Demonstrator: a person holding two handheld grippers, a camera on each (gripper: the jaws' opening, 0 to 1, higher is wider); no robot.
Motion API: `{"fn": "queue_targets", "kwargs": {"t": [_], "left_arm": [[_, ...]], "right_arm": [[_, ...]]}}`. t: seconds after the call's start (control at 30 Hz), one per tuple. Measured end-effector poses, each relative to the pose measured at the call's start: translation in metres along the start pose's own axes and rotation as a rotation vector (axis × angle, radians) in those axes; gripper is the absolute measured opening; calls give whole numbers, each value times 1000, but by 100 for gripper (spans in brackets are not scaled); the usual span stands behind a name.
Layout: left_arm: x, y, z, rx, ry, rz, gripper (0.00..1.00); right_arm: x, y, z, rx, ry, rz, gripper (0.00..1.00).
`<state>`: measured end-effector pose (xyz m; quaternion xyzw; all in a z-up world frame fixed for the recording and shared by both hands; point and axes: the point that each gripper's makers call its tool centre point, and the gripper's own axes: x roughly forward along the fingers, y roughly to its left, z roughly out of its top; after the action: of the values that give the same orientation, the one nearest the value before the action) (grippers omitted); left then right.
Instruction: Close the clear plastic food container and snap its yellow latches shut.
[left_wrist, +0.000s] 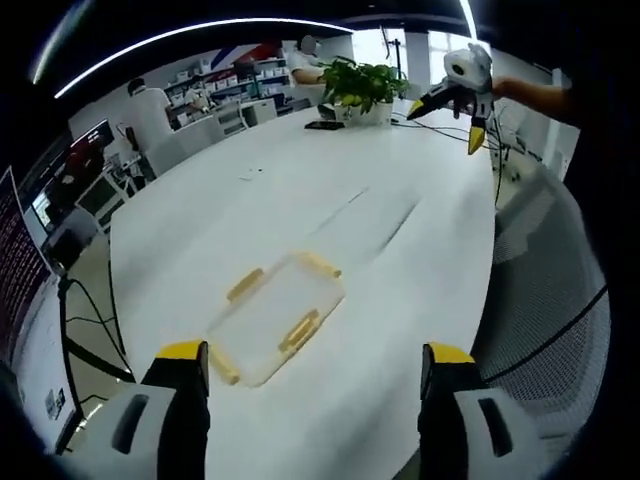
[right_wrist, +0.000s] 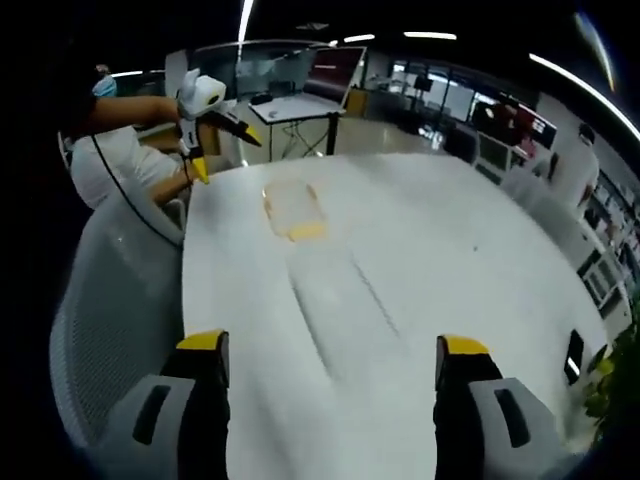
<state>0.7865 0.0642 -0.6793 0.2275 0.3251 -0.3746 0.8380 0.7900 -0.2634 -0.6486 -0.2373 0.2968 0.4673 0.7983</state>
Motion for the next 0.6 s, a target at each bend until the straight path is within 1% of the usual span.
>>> {"fn": "queue_targets", "kwargs": {"t": [0.37,0.6], "left_arm": [[7,13,-4,60,42,-27,79],[13,25,-8,99,70,-38,74]], "right_arm": [[17,0,12,-49,19,46,80],[33,-1,27,-78,17,71,76]]}}
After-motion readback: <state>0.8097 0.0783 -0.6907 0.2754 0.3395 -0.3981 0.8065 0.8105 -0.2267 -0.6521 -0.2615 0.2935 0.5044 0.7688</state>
